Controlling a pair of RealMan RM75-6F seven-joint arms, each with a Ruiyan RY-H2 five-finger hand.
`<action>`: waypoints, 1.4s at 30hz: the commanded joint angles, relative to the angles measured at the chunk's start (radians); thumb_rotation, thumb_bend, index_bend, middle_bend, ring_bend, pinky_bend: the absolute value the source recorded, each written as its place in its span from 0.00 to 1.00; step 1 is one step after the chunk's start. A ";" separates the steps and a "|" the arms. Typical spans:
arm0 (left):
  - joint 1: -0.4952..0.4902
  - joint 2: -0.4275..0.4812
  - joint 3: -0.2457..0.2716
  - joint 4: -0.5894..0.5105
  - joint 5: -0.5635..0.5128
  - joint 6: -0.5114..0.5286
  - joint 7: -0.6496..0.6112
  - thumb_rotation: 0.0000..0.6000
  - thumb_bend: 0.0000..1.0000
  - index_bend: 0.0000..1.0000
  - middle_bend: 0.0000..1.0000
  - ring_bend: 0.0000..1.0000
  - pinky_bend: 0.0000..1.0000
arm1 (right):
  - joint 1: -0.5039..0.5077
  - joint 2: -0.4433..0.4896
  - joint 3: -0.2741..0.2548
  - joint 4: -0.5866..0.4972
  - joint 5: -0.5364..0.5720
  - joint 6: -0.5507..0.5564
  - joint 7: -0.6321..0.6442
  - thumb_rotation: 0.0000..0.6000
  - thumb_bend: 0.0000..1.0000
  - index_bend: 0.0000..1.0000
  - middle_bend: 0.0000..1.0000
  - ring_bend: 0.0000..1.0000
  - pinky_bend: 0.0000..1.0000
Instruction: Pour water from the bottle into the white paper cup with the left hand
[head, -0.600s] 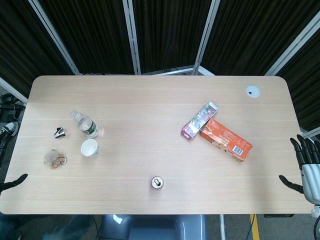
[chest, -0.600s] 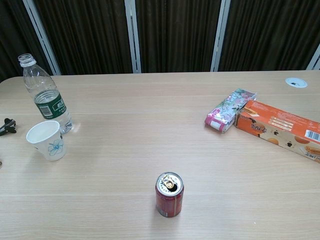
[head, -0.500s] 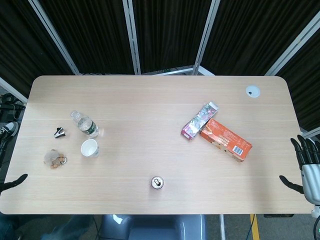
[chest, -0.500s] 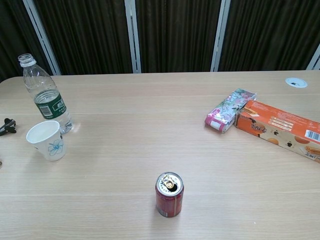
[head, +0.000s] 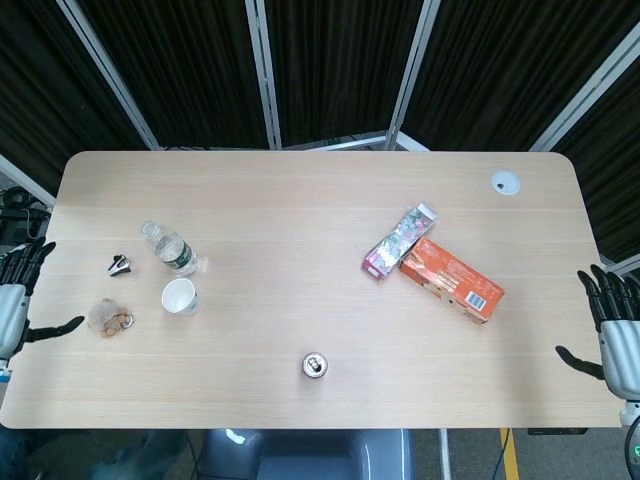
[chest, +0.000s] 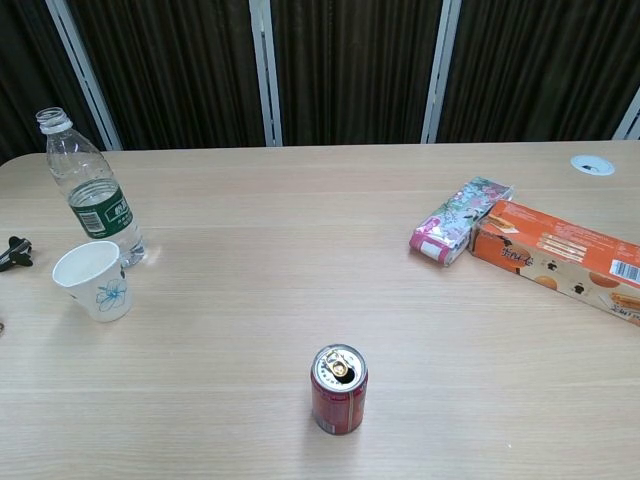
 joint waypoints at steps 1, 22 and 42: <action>-0.083 -0.073 -0.050 0.101 -0.088 -0.128 -0.107 1.00 0.00 0.00 0.00 0.00 0.00 | 0.010 -0.007 0.005 0.006 0.021 -0.020 -0.010 1.00 0.00 0.00 0.00 0.00 0.00; -0.333 -0.444 -0.087 0.660 -0.069 -0.475 -0.597 1.00 0.00 0.00 0.00 0.00 0.00 | 0.052 -0.041 0.025 0.054 0.142 -0.126 -0.052 1.00 0.00 0.00 0.00 0.00 0.00; -0.474 -0.643 0.003 1.037 0.090 -0.548 -1.057 1.00 0.00 0.00 0.00 0.00 0.00 | 0.068 -0.063 0.043 0.086 0.244 -0.170 -0.100 1.00 0.00 0.00 0.00 0.00 0.00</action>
